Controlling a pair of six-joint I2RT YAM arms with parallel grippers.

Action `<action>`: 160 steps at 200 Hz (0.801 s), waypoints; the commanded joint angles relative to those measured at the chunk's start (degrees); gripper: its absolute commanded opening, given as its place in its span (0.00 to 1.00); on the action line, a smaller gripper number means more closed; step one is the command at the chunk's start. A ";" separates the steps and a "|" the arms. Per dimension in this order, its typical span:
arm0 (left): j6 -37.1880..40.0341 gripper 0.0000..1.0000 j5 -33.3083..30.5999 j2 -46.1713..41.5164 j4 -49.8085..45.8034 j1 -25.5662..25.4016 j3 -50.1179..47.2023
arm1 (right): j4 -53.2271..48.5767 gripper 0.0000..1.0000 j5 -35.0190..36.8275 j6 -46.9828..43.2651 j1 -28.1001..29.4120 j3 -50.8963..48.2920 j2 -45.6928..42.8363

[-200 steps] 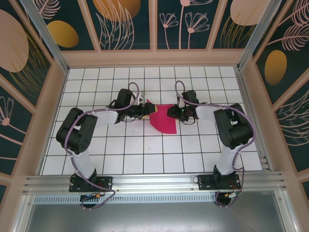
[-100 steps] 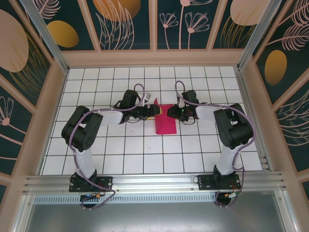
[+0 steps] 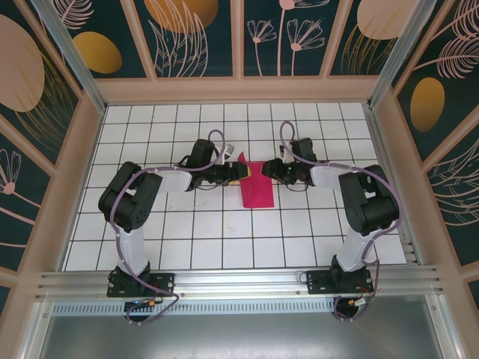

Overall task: Fold a paper plane with a square sheet of paper (fold left side to right side)
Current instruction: First fold in half a square sheet of paper at the center of the table.

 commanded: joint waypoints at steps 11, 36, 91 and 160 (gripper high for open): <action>-0.17 0.59 1.00 0.57 1.25 -0.14 0.95 | 5.68 0.48 -5.37 2.39 0.03 -1.23 -3.24; -0.17 0.55 1.05 0.64 1.24 -0.14 1.02 | 7.37 0.48 -7.59 3.51 0.51 -0.90 -2.69; -0.05 0.47 1.01 0.77 1.18 -0.14 1.02 | 12.23 0.49 -11.36 6.67 1.75 0.24 -0.55; -0.16 0.40 1.00 0.90 1.15 -0.14 1.02 | 12.06 0.50 -11.84 7.37 3.65 4.24 3.92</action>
